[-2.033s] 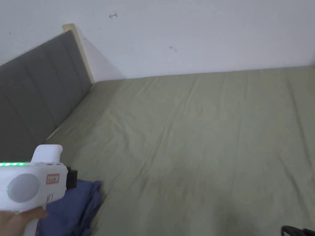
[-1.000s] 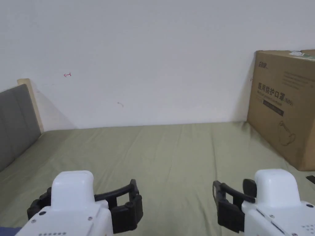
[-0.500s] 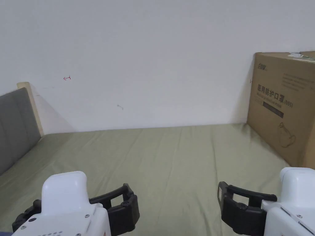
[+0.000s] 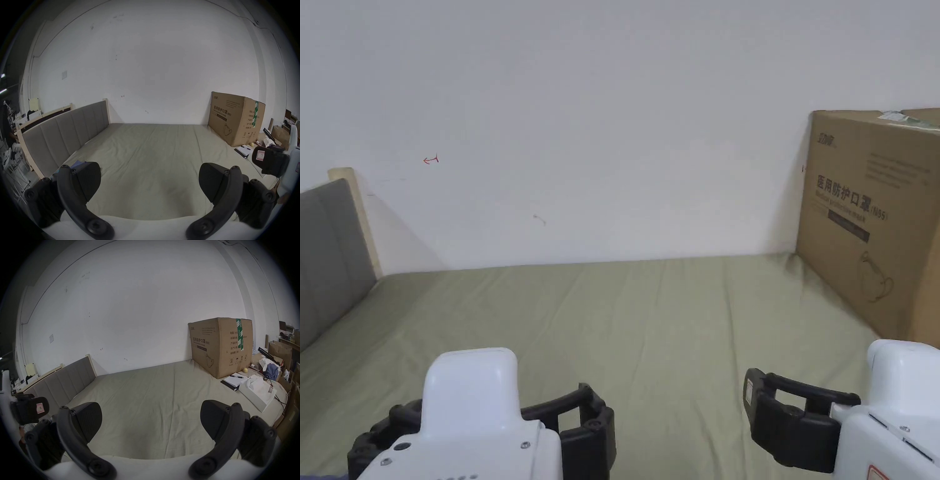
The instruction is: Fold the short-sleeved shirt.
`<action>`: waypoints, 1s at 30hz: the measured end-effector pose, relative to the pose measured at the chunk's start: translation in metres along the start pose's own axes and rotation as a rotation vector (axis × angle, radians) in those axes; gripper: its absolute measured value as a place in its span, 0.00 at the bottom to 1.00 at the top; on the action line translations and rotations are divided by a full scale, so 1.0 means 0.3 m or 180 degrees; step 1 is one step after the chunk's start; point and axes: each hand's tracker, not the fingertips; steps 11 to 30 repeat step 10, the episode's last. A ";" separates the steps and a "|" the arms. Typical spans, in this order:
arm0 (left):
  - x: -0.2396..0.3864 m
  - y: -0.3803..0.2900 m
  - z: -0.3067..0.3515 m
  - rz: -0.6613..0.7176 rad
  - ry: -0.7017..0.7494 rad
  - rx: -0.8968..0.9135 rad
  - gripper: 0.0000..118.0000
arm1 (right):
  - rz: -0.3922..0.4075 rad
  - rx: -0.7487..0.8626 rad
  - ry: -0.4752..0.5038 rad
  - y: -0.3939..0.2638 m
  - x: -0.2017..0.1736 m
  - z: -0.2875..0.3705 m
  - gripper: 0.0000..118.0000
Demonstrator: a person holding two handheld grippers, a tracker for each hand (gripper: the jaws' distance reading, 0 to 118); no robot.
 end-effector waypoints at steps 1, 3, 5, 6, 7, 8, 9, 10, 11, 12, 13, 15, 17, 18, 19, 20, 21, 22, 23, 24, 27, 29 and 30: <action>-0.002 -0.005 0.000 -0.0010 -0.0003 0.0010 1.00 | 0.0014 0.0000 -0.0016 0.000 0.000 -0.001 1.00; -0.005 -0.008 -0.011 -0.0003 0.0020 -0.0021 1.00 | 0.0025 0.0005 -0.0028 0.001 -0.004 0.002 1.00; -0.006 -0.010 -0.033 0.0064 0.0103 -0.0077 1.00 | 0.0025 0.0009 -0.0019 0.003 -0.008 0.003 1.00; -0.007 -0.013 -0.044 0.0084 0.0165 -0.0101 1.00 | 0.0026 0.0021 -0.0009 0.005 -0.010 0.006 1.00; -0.008 -0.018 -0.051 0.0055 0.0161 -0.0101 1.00 | 0.0035 0.0033 -0.0013 0.007 -0.014 0.008 1.00; -0.014 -0.021 -0.051 0.0024 0.0124 -0.0116 1.00 | 0.0060 0.0043 -0.0023 0.010 -0.019 0.010 1.00; -0.015 -0.022 -0.048 0.0031 0.0074 -0.0122 1.00 | 0.0099 0.0062 -0.0047 0.011 -0.023 0.012 1.00; -0.017 -0.024 -0.047 0.0047 0.0029 -0.0105 1.00 | 0.0152 0.0083 -0.0104 0.011 -0.025 0.012 1.00; -0.017 -0.024 -0.047 0.0047 0.0029 -0.0105 1.00 | 0.0152 0.0083 -0.0104 0.011 -0.025 0.012 1.00; -0.017 -0.024 -0.047 0.0047 0.0029 -0.0105 1.00 | 0.0152 0.0083 -0.0104 0.011 -0.025 0.012 1.00; -0.017 -0.024 -0.047 0.0047 0.0029 -0.0105 1.00 | 0.0152 0.0083 -0.0104 0.011 -0.025 0.012 1.00; -0.017 -0.024 -0.047 0.0047 0.0029 -0.0105 1.00 | 0.0152 0.0083 -0.0104 0.011 -0.025 0.012 1.00; -0.017 -0.024 -0.047 0.0047 0.0029 -0.0105 1.00 | 0.0152 0.0083 -0.0104 0.011 -0.025 0.012 1.00; -0.017 -0.024 -0.047 0.0047 0.0029 -0.0105 1.00 | 0.0152 0.0083 -0.0104 0.011 -0.025 0.012 1.00; -0.017 -0.024 -0.047 0.0047 0.0029 -0.0105 1.00 | 0.0152 0.0083 -0.0104 0.011 -0.025 0.012 1.00; -0.017 -0.024 -0.047 0.0047 0.0029 -0.0105 1.00 | 0.0152 0.0083 -0.0104 0.011 -0.025 0.012 1.00; -0.017 -0.024 -0.047 0.0047 0.0029 -0.0105 1.00 | 0.0152 0.0083 -0.0104 0.011 -0.025 0.012 1.00; -0.017 -0.024 -0.047 0.0047 0.0029 -0.0105 1.00 | 0.0152 0.0083 -0.0104 0.011 -0.025 0.012 1.00; -0.017 -0.024 -0.047 0.0047 0.0029 -0.0105 1.00 | 0.0152 0.0083 -0.0104 0.011 -0.025 0.012 1.00; -0.017 -0.024 -0.047 0.0047 0.0029 -0.0105 1.00 | 0.0152 0.0083 -0.0104 0.011 -0.025 0.012 1.00; -0.017 -0.024 -0.047 0.0047 0.0029 -0.0105 1.00 | 0.0152 0.0083 -0.0104 0.011 -0.025 0.012 1.00; -0.017 -0.024 -0.047 0.0047 0.0029 -0.0105 1.00 | 0.0152 0.0083 -0.0104 0.011 -0.025 0.012 1.00; -0.017 -0.024 -0.047 0.0047 0.0029 -0.0105 1.00 | 0.0152 0.0083 -0.0104 0.011 -0.025 0.012 1.00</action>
